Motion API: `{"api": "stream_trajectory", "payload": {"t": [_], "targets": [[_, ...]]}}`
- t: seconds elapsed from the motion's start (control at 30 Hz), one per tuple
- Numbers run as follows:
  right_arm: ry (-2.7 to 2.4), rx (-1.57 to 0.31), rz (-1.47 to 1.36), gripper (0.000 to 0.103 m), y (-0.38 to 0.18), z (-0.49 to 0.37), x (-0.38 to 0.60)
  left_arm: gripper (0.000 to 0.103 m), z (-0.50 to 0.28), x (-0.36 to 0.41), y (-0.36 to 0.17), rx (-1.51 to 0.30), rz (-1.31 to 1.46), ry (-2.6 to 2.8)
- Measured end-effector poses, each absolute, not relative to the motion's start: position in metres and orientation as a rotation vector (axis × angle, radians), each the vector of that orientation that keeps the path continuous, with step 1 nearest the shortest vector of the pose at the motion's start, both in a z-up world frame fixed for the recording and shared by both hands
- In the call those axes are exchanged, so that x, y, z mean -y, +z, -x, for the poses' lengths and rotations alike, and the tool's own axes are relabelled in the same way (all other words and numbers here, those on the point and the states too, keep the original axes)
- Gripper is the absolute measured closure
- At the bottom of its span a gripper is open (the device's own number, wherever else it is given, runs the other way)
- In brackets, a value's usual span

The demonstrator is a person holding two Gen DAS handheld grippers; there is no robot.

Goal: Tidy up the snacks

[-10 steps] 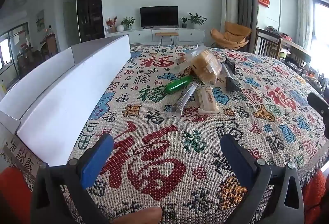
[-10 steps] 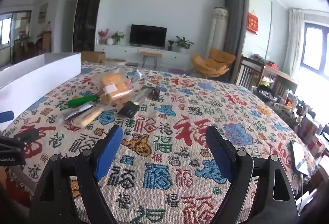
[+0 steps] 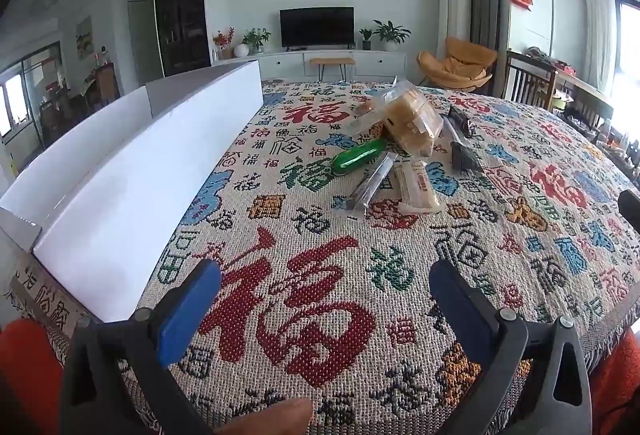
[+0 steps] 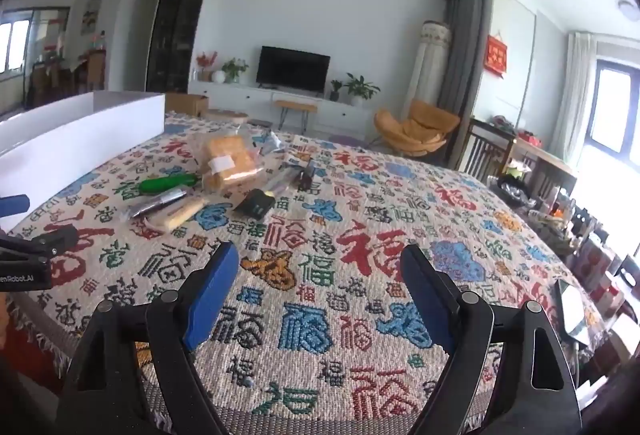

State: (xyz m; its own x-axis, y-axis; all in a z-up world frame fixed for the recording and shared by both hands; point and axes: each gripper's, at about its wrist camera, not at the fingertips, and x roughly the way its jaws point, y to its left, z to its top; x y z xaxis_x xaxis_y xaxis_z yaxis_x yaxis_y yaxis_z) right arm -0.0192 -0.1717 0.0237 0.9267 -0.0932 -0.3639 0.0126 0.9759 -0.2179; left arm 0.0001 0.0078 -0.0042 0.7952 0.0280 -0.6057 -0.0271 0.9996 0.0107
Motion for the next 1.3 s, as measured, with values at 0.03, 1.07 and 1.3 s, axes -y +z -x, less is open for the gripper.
{"api": "stream_trajectory", "payload": {"t": [0.03, 1.07, 1.3], "targets": [[-0.054, -0.381, 0.22, 0.017, 0.023, 0.02, 0.172, 0.0, 0.0, -0.008, -0.005, -0.652, -0.003, 0.03], [-0.079, -0.427, 0.115, 0.018, -0.01, -0.004, 0.198, 0.0, -0.014, 0.008, -0.035, -0.733, -0.076, 0.015], [-0.071, -0.425, 0.141, 0.017, -0.012, 0.0, 0.193, 0.0, -0.018, 0.004, -0.038, -0.759, -0.056, 0.024]]}}
